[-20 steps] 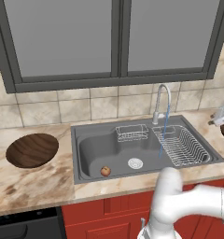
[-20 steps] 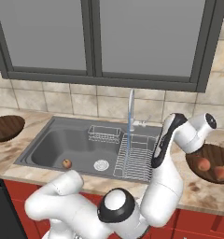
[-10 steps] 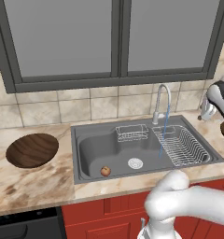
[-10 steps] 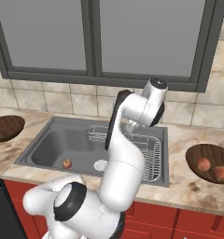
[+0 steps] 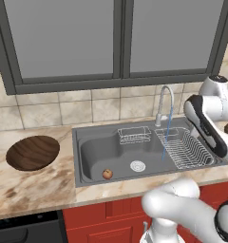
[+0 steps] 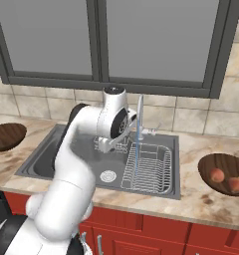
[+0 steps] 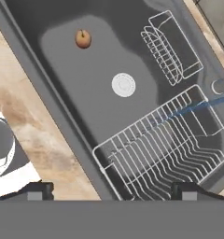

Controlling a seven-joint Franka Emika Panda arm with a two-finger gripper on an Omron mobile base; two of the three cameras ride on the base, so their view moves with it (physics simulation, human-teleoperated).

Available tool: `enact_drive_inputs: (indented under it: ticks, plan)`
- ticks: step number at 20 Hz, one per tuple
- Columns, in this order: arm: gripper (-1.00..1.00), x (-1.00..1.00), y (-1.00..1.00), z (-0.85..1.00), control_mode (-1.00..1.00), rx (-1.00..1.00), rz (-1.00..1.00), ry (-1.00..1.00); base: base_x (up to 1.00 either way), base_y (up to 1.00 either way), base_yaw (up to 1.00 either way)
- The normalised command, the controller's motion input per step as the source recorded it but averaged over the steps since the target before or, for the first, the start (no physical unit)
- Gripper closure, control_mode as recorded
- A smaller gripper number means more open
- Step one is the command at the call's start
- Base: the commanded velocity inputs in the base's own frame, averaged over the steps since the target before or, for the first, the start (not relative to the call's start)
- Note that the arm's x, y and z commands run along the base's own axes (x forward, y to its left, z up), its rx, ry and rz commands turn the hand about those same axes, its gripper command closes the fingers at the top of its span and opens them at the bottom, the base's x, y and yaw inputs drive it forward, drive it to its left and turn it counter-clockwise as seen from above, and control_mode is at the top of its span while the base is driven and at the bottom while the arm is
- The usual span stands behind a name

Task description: Pick the onions from the sink and place them in one bowl. Place the peach in the other bowl. Then turn off the sink faucet.

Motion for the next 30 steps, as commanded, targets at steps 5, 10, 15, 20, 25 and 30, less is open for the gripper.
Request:
enact_drive_inputs:
  ticks: [5,10,15,20,25,30]
  plan:
    - [-1.0,-0.66,0.79,-0.15,-1.0,0.1,-0.18,-0.08,0.0,0.0,0.0]
    - [-1.0,-0.62,0.8,0.0,-1.0,0.17,-0.35,-0.1,0.0,0.0,0.0]
    - [-1.0,-0.41,0.75,0.0,-1.0,0.16,-0.33,-0.06,0.0,0.0,0.0]
    - [-1.0,-0.05,0.69,0.0,-1.0,0.09,-0.23,0.0,0.0,0.0,0.0]
    - [-1.0,0.02,0.57,0.0,-1.0,0.08,-0.18,0.0,0.0,0.0,0.0]
    - [-1.0,0.16,0.34,-0.11,-1.0,0.04,-0.06,0.09,0.0,0.0,0.0]
